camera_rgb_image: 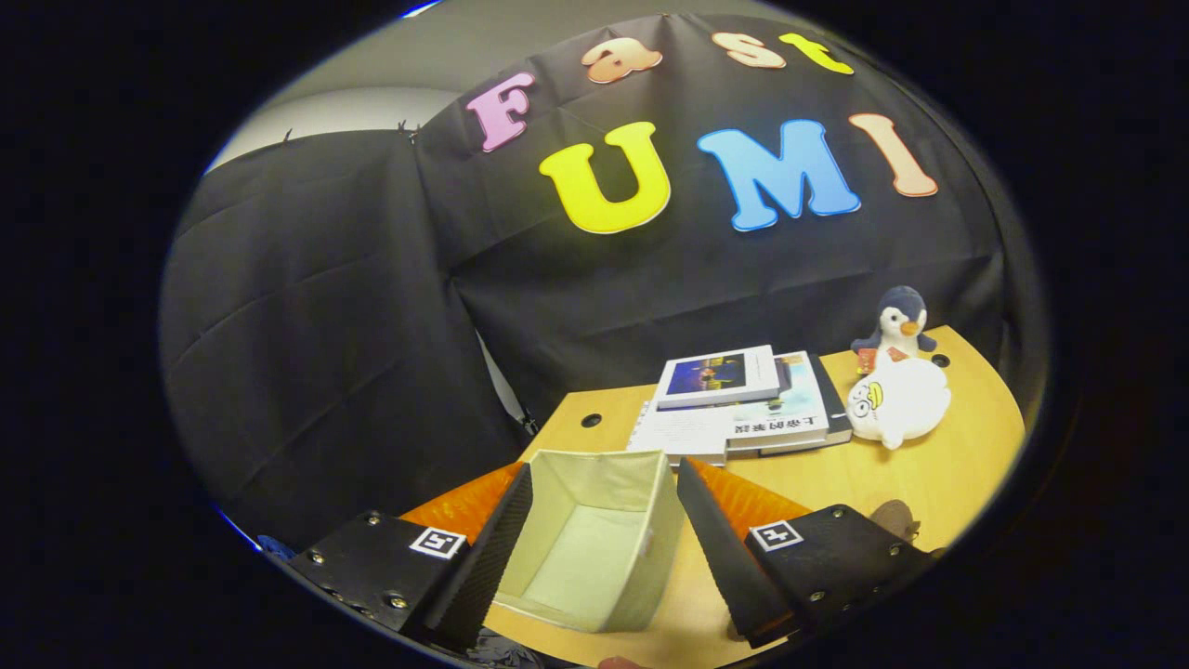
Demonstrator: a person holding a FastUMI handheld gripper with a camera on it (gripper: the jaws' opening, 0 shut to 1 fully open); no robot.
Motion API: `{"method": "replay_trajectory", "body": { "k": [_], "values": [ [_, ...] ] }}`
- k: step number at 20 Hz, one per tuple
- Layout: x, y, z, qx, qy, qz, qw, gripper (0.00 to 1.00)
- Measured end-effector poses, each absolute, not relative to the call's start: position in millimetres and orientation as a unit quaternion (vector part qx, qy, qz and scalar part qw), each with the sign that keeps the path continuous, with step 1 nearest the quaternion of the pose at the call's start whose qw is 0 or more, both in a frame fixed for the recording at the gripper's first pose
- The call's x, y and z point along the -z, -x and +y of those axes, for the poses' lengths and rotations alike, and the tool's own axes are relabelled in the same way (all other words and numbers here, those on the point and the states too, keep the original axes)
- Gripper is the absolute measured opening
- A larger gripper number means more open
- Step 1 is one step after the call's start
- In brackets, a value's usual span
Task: Open the storage box then place both shoes into the box .Put the left shoe in first, then the right shoe, with the right side of both shoes facing outward in a uniform manner.
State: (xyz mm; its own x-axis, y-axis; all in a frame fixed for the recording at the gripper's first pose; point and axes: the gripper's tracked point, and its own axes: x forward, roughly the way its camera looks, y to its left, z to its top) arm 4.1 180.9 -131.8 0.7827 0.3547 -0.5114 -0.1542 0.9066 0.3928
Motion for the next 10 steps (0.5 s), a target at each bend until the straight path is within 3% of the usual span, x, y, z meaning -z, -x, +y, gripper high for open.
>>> {"method": "replay_trajectory", "body": {
  "k": [10],
  "values": [
    [205, 19, 93, -0.062, -0.152, 0.362, 0.918, 0.96]
  ]
}}
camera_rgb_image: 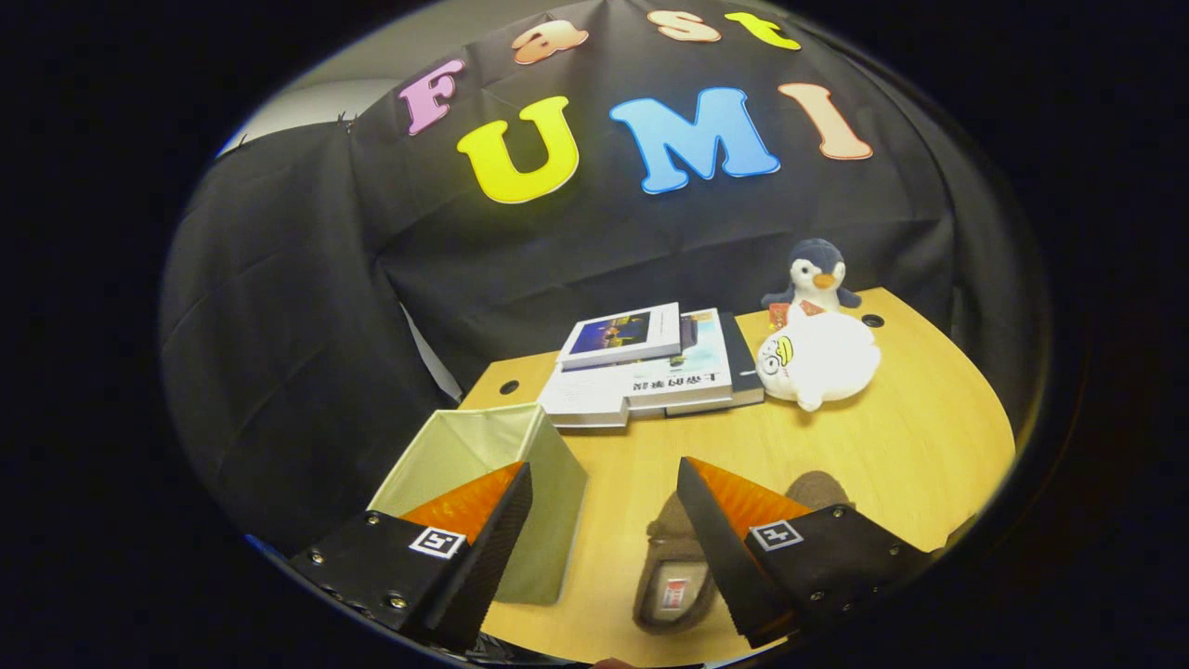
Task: Open the storage box then place both shoes into the box .Put the left shoe in first, then the right shoe, with the right side of both shoes facing outward in a uniform manner.
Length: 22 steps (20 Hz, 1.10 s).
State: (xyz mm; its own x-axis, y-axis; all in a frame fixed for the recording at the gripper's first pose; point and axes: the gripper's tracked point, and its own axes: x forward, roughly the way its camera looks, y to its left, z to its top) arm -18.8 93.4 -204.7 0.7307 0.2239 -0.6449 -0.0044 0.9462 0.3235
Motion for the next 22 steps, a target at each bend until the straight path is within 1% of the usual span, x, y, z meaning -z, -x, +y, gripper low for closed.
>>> {"method": "replay_trajectory", "body": {
  "k": [17, 20, 21, 22],
  "values": [
    [346, 72, 46, -0.019, -0.106, 0.512, 0.852, 0.96],
    [357, 81, 51, -0.027, -0.115, 0.527, 0.841, 0.93],
    [362, 84, 50, -0.026, -0.115, 0.535, 0.837, 0.89],
    [367, 87, 48, -0.024, -0.113, 0.542, 0.832, 0.88]
  ]
}}
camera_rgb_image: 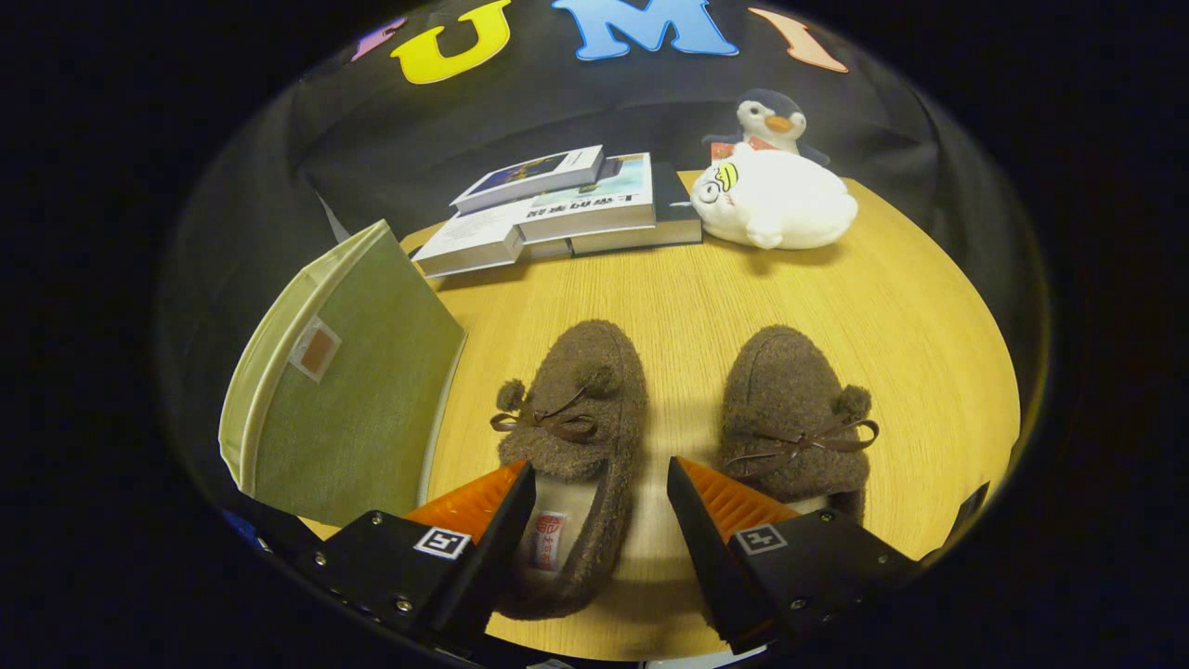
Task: Open the storage box then place both shoes into the box .Put the left shoe in first, then the right shoe, with the right side of both shoes facing outward in a uniform manner.
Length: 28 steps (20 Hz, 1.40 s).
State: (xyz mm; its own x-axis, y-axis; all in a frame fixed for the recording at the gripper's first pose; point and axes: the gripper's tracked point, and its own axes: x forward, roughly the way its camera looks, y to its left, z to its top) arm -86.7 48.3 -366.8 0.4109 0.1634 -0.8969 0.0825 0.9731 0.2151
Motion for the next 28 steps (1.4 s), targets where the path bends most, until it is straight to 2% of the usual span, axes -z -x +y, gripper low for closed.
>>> {"method": "replay_trajectory", "body": {
  "k": [1, 2, 4, 5, 6, 7, 10, 19, 28],
  "values": [
    [371, 90, 49, -0.025, -0.116, 0.547, 0.829, 0.88],
    [376, 93, 49, -0.020, -0.115, 0.555, 0.823, 0.82],
    [381, 97, 54, -0.021, -0.127, 0.567, 0.814, 0.63],
    [380, 96, 56, -0.020, -0.139, 0.566, 0.813, 0.59],
    [379, 94, 58, -0.018, -0.149, 0.565, 0.811, 0.46],
    [380, 94, 55, -0.010, -0.153, 0.567, 0.810, 0.41],
    [377, 92, 53, 0.018, -0.180, 0.567, 0.804, 0.04],
    [336, 78, 77, 0.000, -0.246, 0.555, 0.795, 0.04],
    [249, 39, 109, -0.017, -0.287, 0.509, 0.811, 0.04]
  ]
}}
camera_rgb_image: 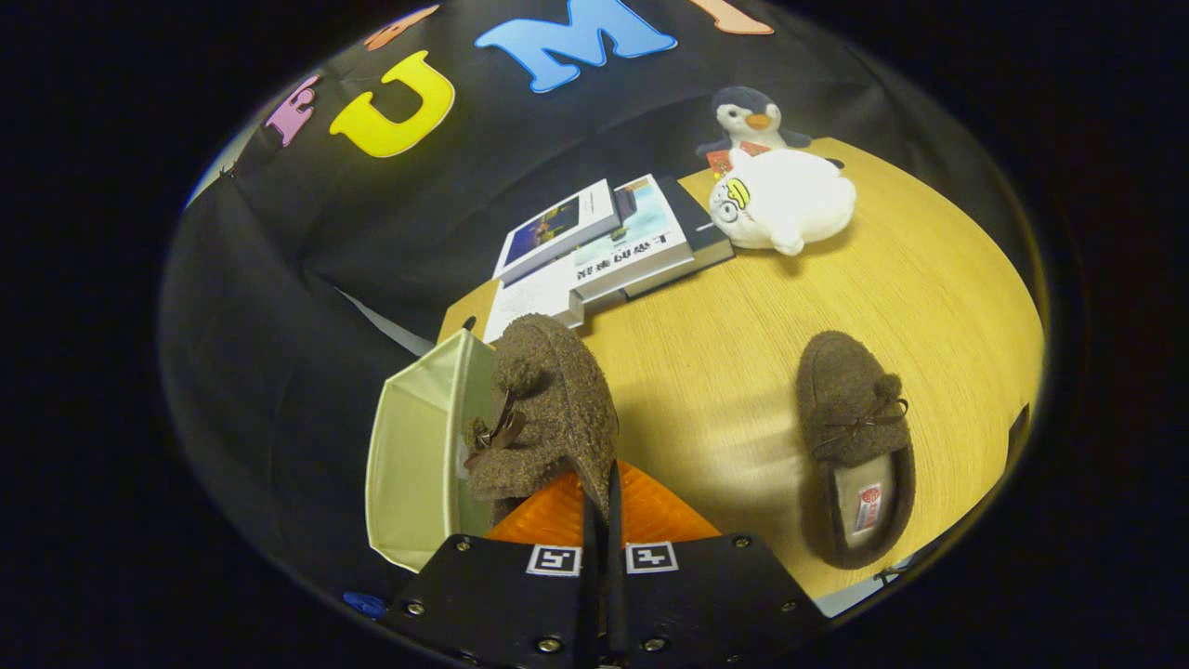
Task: Open the storage box then place both shoes into the box .Put the left shoe in first, then the right shoe, with the right side of both shoes facing outward in a uniform manner.
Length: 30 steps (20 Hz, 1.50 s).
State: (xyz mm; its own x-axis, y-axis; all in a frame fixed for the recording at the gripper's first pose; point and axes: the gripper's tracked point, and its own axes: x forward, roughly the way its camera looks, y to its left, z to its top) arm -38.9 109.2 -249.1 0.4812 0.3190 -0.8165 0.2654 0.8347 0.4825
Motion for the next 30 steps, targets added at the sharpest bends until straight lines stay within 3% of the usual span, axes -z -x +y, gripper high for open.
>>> {"method": "replay_trajectory", "body": {
  "k": [11, 21, 30],
  "values": [
    [191, -1, 194, -0.053, -0.310, 0.485, 0.816, 0.03],
    [241, 1, 285, -0.053, -0.289, 0.516, 0.805, 0.03],
    [302, 9, 319, -0.003, -0.264, 0.547, 0.795, 0.03]
  ]
}}
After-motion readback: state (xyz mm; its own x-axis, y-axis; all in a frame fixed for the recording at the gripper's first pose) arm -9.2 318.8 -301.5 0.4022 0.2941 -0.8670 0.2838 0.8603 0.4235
